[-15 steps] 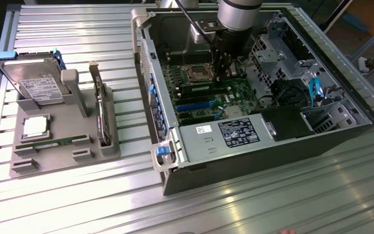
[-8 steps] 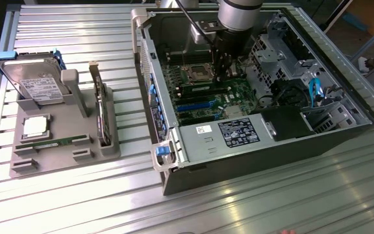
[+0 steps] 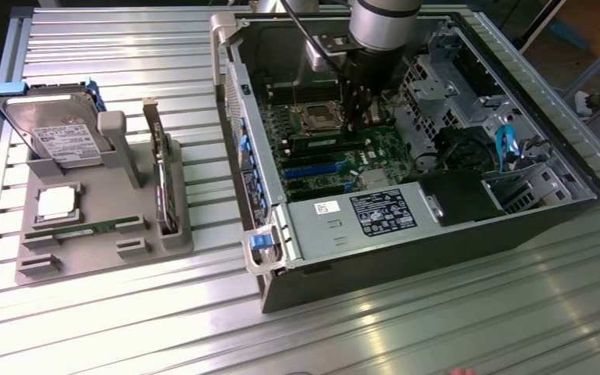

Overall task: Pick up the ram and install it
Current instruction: 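Insert the ram into the slot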

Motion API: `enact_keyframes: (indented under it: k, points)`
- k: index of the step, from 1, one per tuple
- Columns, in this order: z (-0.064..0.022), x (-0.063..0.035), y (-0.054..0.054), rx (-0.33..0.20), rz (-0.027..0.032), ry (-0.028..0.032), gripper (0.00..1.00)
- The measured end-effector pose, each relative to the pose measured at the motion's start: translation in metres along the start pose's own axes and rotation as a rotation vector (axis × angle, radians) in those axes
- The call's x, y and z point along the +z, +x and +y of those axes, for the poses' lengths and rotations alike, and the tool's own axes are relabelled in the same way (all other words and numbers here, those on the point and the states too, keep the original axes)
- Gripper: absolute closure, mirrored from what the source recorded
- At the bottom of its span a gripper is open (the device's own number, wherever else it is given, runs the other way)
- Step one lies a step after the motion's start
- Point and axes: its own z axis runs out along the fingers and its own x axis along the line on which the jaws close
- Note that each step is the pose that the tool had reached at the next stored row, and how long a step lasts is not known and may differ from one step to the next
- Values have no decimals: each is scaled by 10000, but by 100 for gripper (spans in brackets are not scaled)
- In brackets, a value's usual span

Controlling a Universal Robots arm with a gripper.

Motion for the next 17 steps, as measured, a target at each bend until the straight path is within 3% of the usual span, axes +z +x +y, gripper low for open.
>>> enact_keyframes:
  k: [17]
  points:
    - [6, 20, -2, -1, -1, 0, 88]
